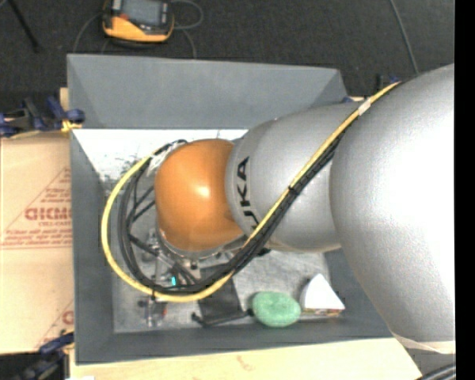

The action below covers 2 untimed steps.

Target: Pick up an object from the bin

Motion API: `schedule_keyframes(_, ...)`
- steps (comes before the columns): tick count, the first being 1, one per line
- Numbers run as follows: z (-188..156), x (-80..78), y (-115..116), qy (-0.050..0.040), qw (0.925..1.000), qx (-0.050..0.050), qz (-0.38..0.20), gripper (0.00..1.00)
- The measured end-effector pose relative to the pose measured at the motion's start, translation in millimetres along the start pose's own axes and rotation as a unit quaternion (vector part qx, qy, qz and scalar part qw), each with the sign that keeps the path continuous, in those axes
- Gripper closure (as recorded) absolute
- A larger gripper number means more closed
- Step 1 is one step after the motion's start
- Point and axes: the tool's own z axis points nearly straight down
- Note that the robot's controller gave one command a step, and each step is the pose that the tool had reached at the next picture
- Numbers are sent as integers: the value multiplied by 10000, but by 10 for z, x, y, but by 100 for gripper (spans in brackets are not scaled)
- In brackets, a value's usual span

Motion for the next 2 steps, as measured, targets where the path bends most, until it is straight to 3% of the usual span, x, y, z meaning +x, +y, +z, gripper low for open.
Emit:
schedule_keyframes(1, -36, -23, -8, -35, 10000, -8, 19, 0)
schedule_keyframes(2, 47, 94, -117, -38, 9970, 0, -768, 0)
